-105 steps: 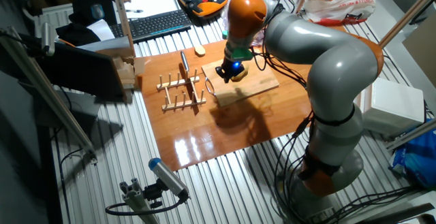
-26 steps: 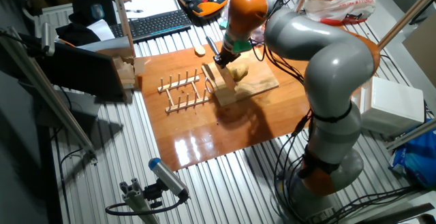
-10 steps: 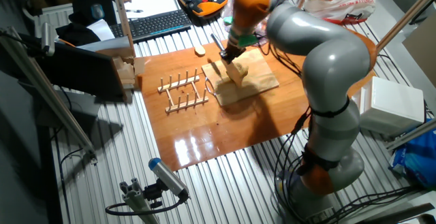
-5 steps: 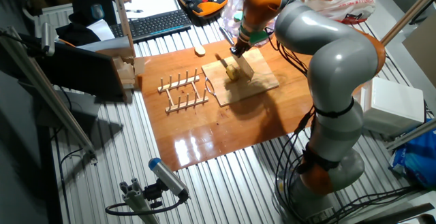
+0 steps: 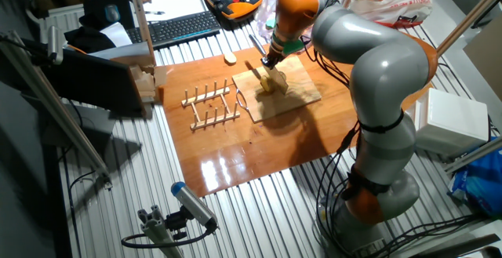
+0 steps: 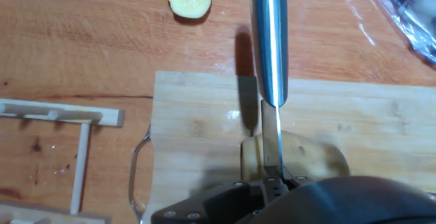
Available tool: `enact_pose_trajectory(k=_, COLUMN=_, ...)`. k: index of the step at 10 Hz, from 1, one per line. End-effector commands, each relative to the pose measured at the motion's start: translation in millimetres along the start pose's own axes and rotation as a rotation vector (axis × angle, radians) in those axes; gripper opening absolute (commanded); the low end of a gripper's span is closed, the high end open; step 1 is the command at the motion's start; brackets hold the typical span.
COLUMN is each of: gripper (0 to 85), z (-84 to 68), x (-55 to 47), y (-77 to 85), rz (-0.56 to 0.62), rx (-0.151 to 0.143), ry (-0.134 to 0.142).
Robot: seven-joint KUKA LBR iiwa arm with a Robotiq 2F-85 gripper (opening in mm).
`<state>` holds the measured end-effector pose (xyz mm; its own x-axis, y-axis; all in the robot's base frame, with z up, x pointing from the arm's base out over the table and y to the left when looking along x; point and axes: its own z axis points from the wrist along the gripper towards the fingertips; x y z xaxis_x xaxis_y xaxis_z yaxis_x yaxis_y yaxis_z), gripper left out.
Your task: Chop the potatoes
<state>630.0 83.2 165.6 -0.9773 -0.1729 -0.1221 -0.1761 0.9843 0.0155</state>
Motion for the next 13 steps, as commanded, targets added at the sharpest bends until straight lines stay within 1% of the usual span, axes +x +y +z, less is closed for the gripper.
enact_pose_trajectory(k=1, gripper=0.0, z=2.2, x=-1.0, y=-0.1, rz=-0.004, rx=0.004, ry=-0.008)
enact_pose_trajectory(k=2, gripper=0.0, z=4.9, x=-1.6, y=0.7, rz=-0.006, rx=0.007, ry=-0.012)
enact_pose_trajectory(k=5, gripper=0.0, z=10.0, x=1.0, y=6.6, rz=0.004, rx=0.032, ry=-0.026)
enact_pose_trajectory(k=6, gripper=0.0, z=11.6, x=2.3, y=7.8, rz=0.005, rx=0.045, ry=-0.037)
enact_pose_trajectory(k=7, gripper=0.0, z=12.2, x=3.1, y=8.9, rz=0.007, rx=0.050, ry=-0.042)
enact_pose_trajectory(k=10, gripper=0.0, z=12.8, x=3.7, y=9.2, rz=0.008, rx=0.059, ry=-0.040)
enact_pose_trajectory(k=12, gripper=0.0, z=13.1, x=4.3, y=7.4, rz=0.004, rx=0.070, ry=-0.045)
enact_pose_trajectory(k=13, gripper=0.0, z=13.7, x=4.4, y=7.4, rz=0.005, rx=0.067, ry=-0.045)
